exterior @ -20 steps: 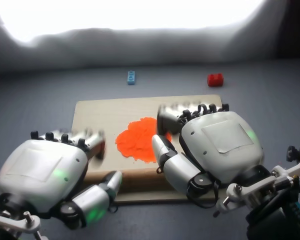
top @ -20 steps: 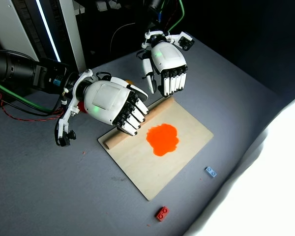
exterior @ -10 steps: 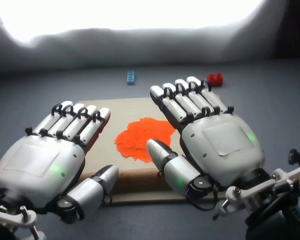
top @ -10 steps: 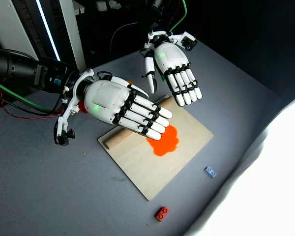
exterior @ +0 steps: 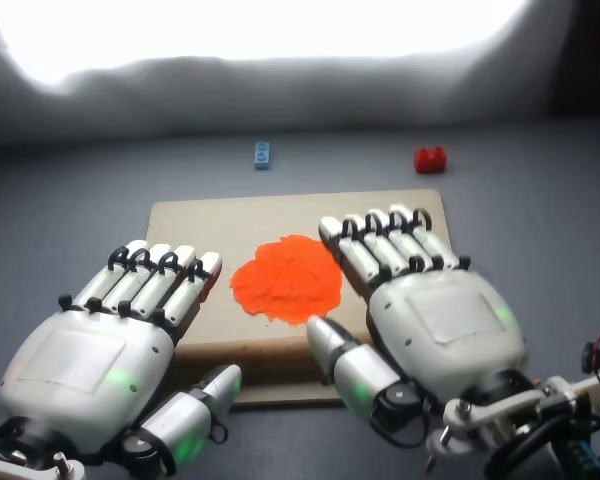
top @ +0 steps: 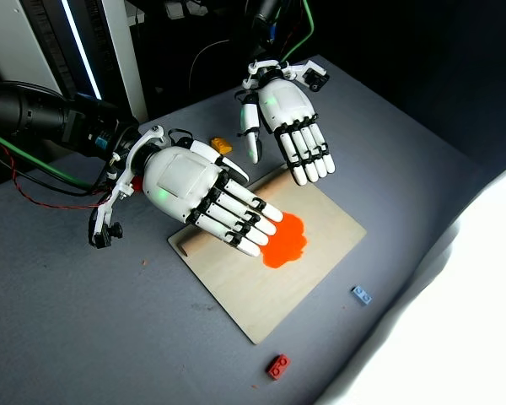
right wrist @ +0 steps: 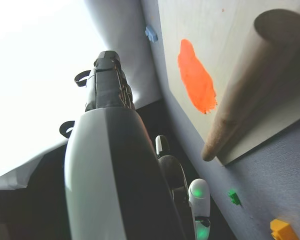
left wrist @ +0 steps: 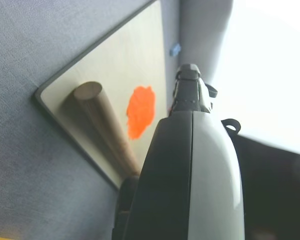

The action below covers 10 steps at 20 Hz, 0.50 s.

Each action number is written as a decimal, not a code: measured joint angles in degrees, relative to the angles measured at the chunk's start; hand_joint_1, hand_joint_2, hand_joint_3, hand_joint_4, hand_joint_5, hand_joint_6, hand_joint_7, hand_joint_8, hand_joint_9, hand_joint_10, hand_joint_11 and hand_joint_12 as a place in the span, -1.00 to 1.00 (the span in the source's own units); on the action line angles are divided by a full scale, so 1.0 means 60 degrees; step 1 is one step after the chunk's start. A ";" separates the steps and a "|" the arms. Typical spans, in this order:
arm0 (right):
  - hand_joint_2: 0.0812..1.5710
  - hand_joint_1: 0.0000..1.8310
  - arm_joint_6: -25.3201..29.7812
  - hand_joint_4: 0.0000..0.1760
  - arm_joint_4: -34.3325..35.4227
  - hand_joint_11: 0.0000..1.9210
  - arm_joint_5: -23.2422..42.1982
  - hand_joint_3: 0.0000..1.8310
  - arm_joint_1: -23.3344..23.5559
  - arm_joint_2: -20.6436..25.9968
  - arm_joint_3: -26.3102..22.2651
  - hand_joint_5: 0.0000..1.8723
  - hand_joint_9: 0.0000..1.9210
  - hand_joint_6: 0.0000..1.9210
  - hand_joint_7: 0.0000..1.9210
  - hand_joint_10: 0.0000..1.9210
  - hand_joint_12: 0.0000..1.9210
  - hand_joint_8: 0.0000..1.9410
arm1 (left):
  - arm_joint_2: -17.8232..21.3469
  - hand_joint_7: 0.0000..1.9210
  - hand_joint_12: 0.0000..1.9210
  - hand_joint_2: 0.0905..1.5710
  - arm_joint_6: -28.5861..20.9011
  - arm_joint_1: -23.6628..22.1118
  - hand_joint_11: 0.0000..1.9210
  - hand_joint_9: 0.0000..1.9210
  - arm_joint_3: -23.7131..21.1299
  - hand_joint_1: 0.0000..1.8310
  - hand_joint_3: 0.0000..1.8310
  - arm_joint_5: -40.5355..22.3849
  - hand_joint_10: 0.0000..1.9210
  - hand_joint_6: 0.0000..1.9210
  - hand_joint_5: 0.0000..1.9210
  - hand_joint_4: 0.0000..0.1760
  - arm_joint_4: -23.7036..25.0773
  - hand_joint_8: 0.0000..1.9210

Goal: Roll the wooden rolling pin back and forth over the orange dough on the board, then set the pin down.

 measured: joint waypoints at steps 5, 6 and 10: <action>1.00 -1.00 -0.0062 -1.00 -0.0036 -1.00 0.0142 -1.00 -0.0211 -0.0248 0.0000 -0.87 -0.91 -1.00 -0.88 -1.00 -0.87 -1.00 | -0.0120 -1.00 -1.00 0.81 0.0015 0.0117 -1.00 -1.00 0.0109 -1.00 -0.95 -0.0131 -1.00 -1.00 -1.00 -1.00 -0.0007 -1.00; 1.00 -1.00 -0.0073 -1.00 -0.0109 -1.00 0.0127 -0.99 -0.0291 -0.0273 0.0004 -0.87 -0.92 -1.00 -0.88 -1.00 -0.89 -1.00 | -0.0160 -1.00 -1.00 0.81 0.0073 0.0131 -1.00 -1.00 0.0109 -1.00 -0.95 -0.0138 -1.00 -1.00 -1.00 -1.00 -0.0091 -1.00; 0.99 -1.00 -0.0033 -1.00 -0.0321 -1.00 0.0160 -0.99 -0.0346 -0.0499 0.0306 -0.86 -0.91 -1.00 -0.88 -0.99 -0.82 -1.00 | -0.0321 -1.00 -1.00 0.82 0.0131 0.0299 -1.00 -1.00 0.0178 -1.00 -0.95 -0.0138 -1.00 -1.00 -1.00 -1.00 -0.0127 -1.00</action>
